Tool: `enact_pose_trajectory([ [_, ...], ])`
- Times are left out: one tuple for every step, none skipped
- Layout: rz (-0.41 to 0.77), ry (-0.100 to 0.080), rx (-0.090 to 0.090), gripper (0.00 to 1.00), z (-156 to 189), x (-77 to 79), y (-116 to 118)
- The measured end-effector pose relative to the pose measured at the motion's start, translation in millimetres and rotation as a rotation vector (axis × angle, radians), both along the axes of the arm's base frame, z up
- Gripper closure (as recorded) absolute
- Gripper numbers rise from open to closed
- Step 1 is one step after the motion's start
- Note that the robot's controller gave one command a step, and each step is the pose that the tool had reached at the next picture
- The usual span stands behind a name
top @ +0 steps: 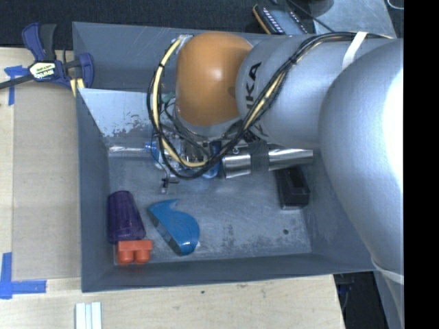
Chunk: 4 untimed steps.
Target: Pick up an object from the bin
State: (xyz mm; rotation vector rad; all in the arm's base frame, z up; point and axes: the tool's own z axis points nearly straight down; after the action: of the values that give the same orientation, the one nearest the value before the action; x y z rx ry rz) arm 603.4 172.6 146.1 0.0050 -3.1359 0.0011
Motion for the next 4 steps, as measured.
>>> enact_pose_trajectory([
  [-0.003, -0.008, 0.002, 0.0, 5, 1.9, -1],
  [0.293, -0.007, 0.004, 0.0, 14, 10.3, -32],
  [0.336, -0.009, 0.003, 0.0, 9, 17.9, -51],
  [0.113, -0.009, 0.004, 1.0, -46, 12.3, -32],
])
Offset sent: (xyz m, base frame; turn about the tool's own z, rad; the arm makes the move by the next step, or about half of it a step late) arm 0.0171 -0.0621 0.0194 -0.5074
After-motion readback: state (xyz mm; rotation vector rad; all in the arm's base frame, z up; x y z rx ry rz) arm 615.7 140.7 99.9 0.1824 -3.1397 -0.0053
